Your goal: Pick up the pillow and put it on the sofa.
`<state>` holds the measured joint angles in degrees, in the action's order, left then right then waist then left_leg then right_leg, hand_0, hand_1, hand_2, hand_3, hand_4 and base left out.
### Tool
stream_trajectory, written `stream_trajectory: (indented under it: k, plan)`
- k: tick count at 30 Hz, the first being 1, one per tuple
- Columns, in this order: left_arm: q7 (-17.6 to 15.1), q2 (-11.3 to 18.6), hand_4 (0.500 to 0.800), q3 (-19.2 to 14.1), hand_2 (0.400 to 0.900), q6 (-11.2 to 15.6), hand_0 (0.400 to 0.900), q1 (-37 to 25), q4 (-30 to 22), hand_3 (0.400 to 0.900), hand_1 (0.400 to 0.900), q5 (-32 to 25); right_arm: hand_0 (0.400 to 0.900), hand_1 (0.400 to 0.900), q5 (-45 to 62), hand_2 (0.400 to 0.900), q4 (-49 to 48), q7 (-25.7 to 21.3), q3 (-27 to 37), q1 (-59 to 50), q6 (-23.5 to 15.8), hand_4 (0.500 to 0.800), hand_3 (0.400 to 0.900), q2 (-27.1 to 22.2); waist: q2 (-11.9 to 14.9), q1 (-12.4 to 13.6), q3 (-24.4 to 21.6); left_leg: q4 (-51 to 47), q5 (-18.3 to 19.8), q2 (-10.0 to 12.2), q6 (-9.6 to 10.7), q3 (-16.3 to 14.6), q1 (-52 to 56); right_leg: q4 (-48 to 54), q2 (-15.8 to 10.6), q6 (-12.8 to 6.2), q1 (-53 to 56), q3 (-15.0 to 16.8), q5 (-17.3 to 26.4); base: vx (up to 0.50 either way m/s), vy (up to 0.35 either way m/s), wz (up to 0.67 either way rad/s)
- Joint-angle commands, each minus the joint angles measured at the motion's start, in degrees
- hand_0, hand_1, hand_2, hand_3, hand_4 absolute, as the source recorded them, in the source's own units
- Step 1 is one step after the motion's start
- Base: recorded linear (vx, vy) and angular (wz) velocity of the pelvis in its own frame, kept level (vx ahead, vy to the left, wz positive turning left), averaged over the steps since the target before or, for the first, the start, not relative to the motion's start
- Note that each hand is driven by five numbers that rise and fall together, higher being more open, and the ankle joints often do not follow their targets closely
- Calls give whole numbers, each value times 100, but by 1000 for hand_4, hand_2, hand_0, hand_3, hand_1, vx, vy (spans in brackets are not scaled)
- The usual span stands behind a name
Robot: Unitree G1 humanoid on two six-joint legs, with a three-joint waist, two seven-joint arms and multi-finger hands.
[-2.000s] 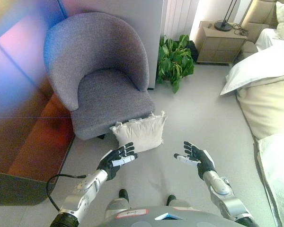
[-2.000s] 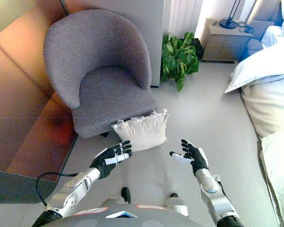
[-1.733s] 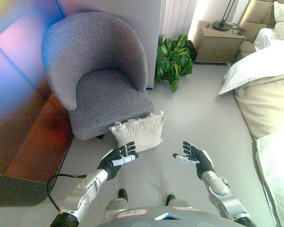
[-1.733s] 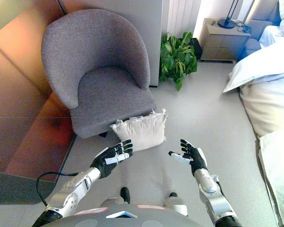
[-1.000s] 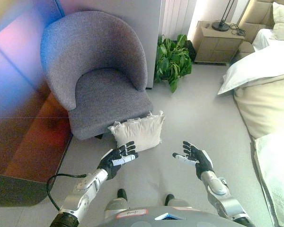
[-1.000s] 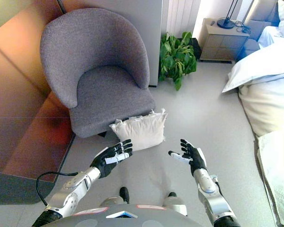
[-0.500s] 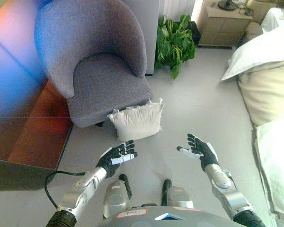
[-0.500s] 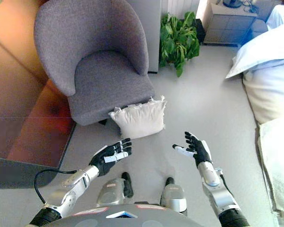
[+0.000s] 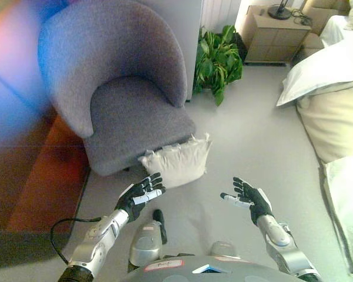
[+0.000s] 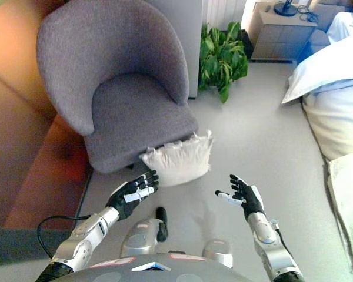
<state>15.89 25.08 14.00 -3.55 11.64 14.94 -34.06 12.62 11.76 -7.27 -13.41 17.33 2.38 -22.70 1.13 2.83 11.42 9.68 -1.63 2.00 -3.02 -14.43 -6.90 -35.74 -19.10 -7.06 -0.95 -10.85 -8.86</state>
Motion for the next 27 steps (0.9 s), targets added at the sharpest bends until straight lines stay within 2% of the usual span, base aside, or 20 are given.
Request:
stream_trajectory:
  k: [1,2,4,5,8,9,10,11,13,15,17,19,22,24,27]
  plan:
    - [-13,253,800,-145,900,258,900,-96,-733,900,900,-134,900,900,-431,900,-514,-464,6,-356,-311,800,900,0,-278,85,-353,-1345,-211,-202,-112,150,348,-880,69,-195,-254,8,1380,382,78,24]
    - [12,257,800,-166,900,213,900,-127,-762,900,900,-157,900,900,-551,900,-543,-529,1,-365,-291,800,900,-2,-308,29,-331,-1384,-204,-215,-86,207,443,-611,209,-107,-410,-144,1179,366,-26,31]
    - [17,262,800,-121,900,161,900,-184,-819,900,900,-158,900,900,-752,900,-539,-632,3,-353,-304,800,900,-40,-341,-112,-278,-1456,-194,-221,-3,336,646,99,465,-20,-673,-272,1111,334,-130,45]
    - [12,255,800,-66,900,139,900,-247,-814,900,900,-146,900,900,-947,900,-483,-755,17,-331,-381,800,900,-80,-310,-204,-222,-1467,-162,-229,63,415,748,776,529,-18,-757,-275,1211,399,-287,61]
    - [-35,280,800,79,900,165,900,-340,-743,900,900,-141,900,900,-1385,900,-243,-1121,85,-282,-664,800,900,-228,-87,-449,-89,-1404,164,-232,230,576,1036,3205,431,-242,-894,-96,1948,455,-398,72]
    - [-59,326,800,112,900,233,900,-324,-763,900,900,-158,900,900,-1493,900,-205,-1158,133,-319,-716,800,900,-283,-47,-524,-42,-1360,245,-217,216,629,1112,3459,449,-290,-1072,7,2091,379,-359,72]
    - [-34,349,800,112,900,300,900,-283,-791,900,900,-134,900,900,-1497,900,-175,-1201,166,-325,-753,800,900,-301,-37,-550,7,-1318,367,-185,170,652,1180,3294,402,-321,-1176,60,2220,293,-307,60]
    - [-9,400,800,83,900,346,900,-205,-863,900,900,-145,900,900,-1529,900,-174,-1243,182,-299,-794,800,900,-331,-11,-565,7,-1224,460,-142,168,679,1171,3298,419,-321,-1069,238,2057,315,-307,60]
    - [-60,359,800,71,900,429,900,-116,-917,900,900,-105,900,900,-1774,900,-135,-1429,158,-346,-663,800,900,-406,66,-505,-26,-1038,535,-77,225,769,1133,3483,417,-344,-665,261,2044,294,-279,56]
    - [-122,302,800,30,900,357,900,-118,-953,900,900,-290,900,900,-1929,900,-111,-1572,126,-438,-446,800,900,-459,79,-455,-64,-949,508,57,301,706,1147,3387,433,-328,-422,81,1896,224,-164,44]
    - [57,228,800,-13,900,270,900,-75,-1066,900,900,-289,900,900,-2269,900,-112,-1753,143,-507,-268,800,900,-534,70,-389,-101,-875,400,265,396,493,1144,3440,477,-296,-125,-206,1718,234,-168,59]
    - [160,274,800,27,900,330,900,-104,-1193,900,900,-343,900,900,-2472,900,-66,-1937,185,-659,-109,800,900,-703,14,-373,-79,-871,253,499,482,195,1062,3400,530,-250,-47,-408,1569,55,-142,69]
    - [150,308,800,49,900,432,900,-536,-1119,900,900,-493,900,900,-2859,900,39,-2269,130,-1030,180,800,900,-859,-68,-388,63,-977,26,731,593,-68,818,3213,473,-214,-309,-668,1520,-160,-70,59]
    - [82,351,800,88,900,589,900,-765,-1080,900,900,-547,900,900,-3168,900,99,-2413,53,-1299,326,800,900,-993,-109,-382,262,-926,5,767,619,-9,634,2987,392,-219,-562,-698,1498,-152,-30,33]
    - [137,439,800,56,900,855,900,-1010,-1041,900,900,-629,900,900,-3635,900,126,-2398,-55,-1629,565,800,900,-1178,-137,-335,558,-729,46,699,589,145,279,2703,256,-226,-931,-663,1510,-145,-18,18]
